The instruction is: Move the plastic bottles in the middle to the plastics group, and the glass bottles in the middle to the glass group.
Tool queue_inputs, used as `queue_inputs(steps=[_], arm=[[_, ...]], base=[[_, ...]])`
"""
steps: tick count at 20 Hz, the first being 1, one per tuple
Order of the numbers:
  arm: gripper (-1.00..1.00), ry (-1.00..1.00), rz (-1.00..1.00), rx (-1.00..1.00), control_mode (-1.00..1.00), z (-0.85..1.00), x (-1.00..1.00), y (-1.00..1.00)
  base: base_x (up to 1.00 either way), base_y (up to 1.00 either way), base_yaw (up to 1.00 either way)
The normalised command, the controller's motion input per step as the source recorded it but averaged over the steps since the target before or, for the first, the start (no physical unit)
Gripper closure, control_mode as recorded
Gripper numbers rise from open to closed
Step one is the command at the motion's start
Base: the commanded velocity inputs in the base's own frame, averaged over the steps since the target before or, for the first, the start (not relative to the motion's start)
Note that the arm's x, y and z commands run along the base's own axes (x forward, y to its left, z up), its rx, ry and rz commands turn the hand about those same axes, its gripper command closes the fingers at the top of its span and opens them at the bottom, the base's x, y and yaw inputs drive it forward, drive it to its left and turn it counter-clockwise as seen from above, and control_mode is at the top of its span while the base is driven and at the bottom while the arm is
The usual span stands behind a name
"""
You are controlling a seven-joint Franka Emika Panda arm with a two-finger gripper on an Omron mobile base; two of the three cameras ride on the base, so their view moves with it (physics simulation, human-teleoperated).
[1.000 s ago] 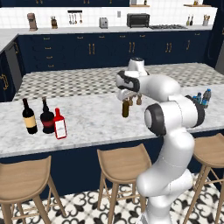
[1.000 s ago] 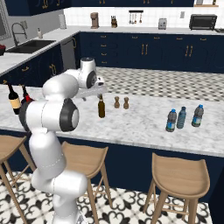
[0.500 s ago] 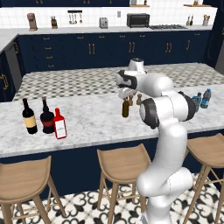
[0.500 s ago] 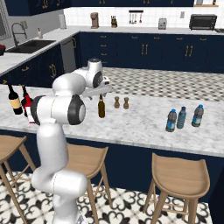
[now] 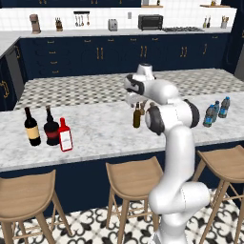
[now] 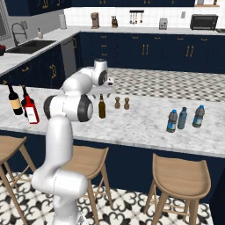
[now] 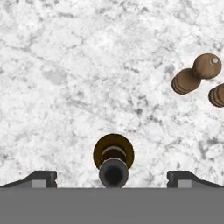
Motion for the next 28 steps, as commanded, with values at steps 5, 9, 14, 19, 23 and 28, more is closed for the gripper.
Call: queue_inputs(steps=[5, 9, 14, 19, 23, 28], arm=[[-1.00, 0.00, -0.21, 0.00, -1.00, -0.17, 0.47, 0.00], [-1.00, 0.01, -0.14, 0.03, -1.00, -0.19, 0.12, 0.00], [-1.00, 0.04, -0.10, 0.06, -1.00, -0.09, -0.12, -0.05], [-1.00, 0.00, -0.07, 0.03, -1.00, -0.05, -0.18, -0.09], [-1.00, 0.00, -0.09, 0.03, -1.00, -0.10, -0.26, 0.01], [-1.00, 0.00, -0.09, 0.01, -1.00, -0.13, -0.20, 0.06]], base=[[0.00, 0.00, 0.00], [0.00, 0.00, 0.00], [0.00, 0.00, 0.00], [0.00, 0.00, 0.00], [0.00, 0.00, 0.00], [0.00, 0.00, 0.00]])
